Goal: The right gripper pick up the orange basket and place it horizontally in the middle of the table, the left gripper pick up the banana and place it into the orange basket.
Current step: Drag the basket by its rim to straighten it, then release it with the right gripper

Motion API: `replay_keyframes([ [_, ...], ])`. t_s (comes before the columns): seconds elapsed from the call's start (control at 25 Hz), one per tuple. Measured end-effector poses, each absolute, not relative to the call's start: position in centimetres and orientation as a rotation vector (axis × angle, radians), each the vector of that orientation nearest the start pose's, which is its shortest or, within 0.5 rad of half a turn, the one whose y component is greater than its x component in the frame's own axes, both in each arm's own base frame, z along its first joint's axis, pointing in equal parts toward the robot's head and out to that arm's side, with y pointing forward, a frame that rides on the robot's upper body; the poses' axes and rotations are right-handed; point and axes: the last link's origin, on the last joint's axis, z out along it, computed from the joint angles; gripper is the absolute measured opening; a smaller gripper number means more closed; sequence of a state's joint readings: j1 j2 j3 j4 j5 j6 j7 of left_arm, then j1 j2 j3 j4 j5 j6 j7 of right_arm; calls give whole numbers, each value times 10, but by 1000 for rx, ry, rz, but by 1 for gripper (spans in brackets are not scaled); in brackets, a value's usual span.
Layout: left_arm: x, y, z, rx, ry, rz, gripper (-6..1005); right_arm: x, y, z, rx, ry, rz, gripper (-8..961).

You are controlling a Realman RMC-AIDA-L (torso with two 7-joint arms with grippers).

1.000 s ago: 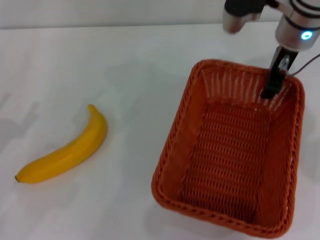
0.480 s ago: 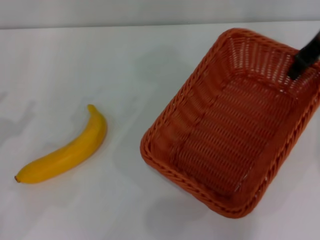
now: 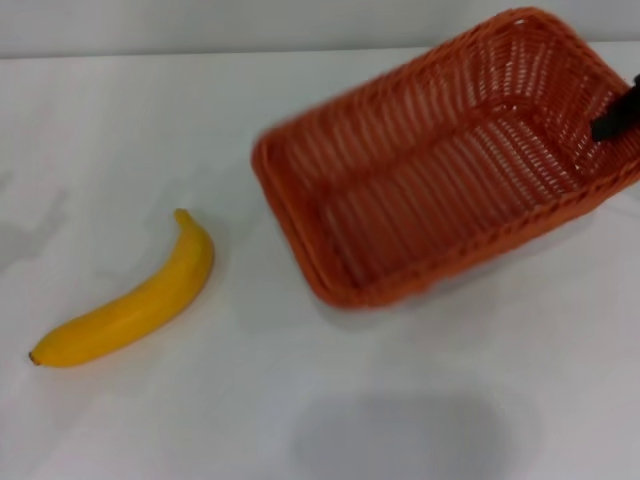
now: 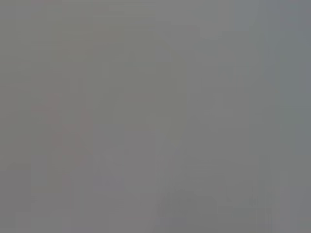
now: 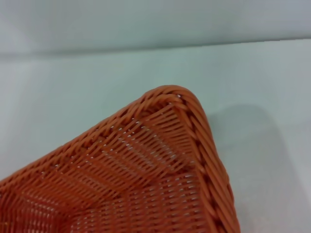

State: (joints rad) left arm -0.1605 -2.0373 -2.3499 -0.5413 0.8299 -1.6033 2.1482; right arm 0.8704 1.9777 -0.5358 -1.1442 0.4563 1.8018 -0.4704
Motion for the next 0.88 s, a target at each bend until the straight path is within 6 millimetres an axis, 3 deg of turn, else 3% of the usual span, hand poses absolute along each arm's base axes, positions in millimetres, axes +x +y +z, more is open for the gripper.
replay_keyframes([
  [0.2, -327, 273, 125, -1620, -393, -1256, 882, 221, 383, 124, -2144, 1763, 260, 183],
  [0.44, -321, 286, 132, -1630, -385, -1241, 882, 243, 366, 125, -2065, 1830, 318, 192],
  [0.88, -315, 294, 140, -1636, -379, -1244, 882, 247, 364, 116, -2003, 1826, 282, 209],
])
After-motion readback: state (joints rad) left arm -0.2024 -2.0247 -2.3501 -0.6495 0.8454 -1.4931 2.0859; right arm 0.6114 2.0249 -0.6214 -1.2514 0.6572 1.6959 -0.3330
